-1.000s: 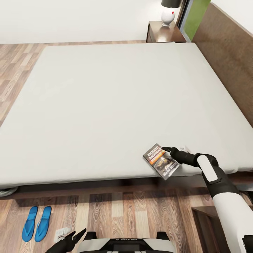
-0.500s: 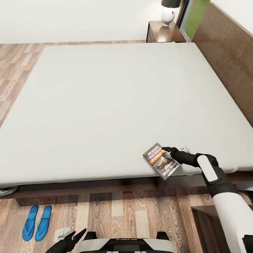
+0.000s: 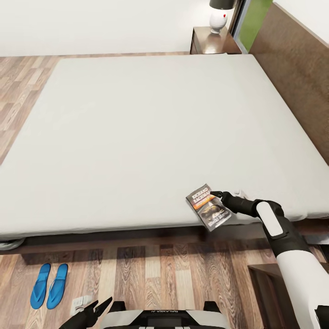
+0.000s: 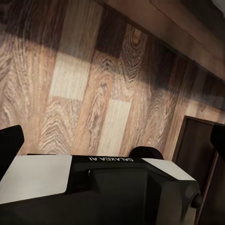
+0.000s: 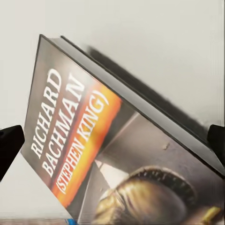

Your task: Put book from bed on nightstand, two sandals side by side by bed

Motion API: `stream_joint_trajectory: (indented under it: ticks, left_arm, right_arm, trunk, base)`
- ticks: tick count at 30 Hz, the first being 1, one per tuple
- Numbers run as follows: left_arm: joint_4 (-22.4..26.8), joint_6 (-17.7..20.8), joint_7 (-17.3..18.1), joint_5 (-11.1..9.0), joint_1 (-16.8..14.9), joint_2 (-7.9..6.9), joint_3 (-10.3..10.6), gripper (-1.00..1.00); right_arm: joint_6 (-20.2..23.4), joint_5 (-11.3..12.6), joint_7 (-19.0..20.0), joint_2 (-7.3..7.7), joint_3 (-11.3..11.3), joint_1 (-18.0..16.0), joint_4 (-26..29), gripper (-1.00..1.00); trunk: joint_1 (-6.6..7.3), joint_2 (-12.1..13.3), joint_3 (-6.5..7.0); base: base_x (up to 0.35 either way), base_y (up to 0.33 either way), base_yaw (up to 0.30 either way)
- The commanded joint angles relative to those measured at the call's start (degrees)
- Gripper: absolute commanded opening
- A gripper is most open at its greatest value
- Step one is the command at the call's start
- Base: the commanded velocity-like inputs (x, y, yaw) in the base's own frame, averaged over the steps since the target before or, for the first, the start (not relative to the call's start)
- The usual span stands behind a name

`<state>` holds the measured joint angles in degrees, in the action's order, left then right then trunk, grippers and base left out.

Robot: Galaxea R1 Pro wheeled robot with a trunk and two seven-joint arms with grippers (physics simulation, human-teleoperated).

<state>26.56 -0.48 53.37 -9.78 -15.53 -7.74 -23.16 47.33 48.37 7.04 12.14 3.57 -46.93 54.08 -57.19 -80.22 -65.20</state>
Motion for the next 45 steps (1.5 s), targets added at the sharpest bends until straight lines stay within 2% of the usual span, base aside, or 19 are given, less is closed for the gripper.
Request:
stream_joint_trajectory:
  ticks: [1, 26, 32, 41, 45]
  left_arm:
    - [-0.1, 0.0, 0.2, -0.1, 0.0, 0.0, -0.1, 1.0]
    - [0.0, 0.0, 0.3, -0.1, 0.0, 0.0, -0.1, 1.0]
    - [0.0, 0.1, 0.3, 0.0, 0.0, 0.0, -0.2, 1.0]
    - [0.0, 0.0, 0.4, -0.1, 0.0, 0.0, -0.1, 1.0]
    - [0.0, 0.1, 0.4, -0.1, 0.0, 0.0, -0.2, 1.0]
  right_arm:
    - [0.3, -0.9, 0.3, -0.01, 0.1, 0.0, 0.0, 1.0]
    - [0.3, -0.9, 0.3, -0.01, 0.1, 0.0, 0.0, 1.0]
    - [0.3, -0.9, 0.3, -0.01, 0.1, 0.0, 0.0, 1.0]
    - [0.3, -0.9, 0.3, -0.01, 0.1, 0.0, 0.0, 1.0]
    - [0.3, -0.9, 0.3, -0.01, 0.1, 0.0, 0.0, 1.0]
  trunk:
    - [0.02, 0.0, -0.03]
    - [0.02, 0.0, -0.03]
    - [1.34, 2.4, 1.05]
    - [1.34, 2.4, 1.05]
    - [2.22, 4.0, 1.77]
  base:
    - [-0.106, 0.0, 0.0]
    - [-0.012, 0.0, 0.0]
    - [0.0, 0.0, 0.0]
    - [0.0, 0.0, 0.0]
    - [0.0, 0.0, 0.0]
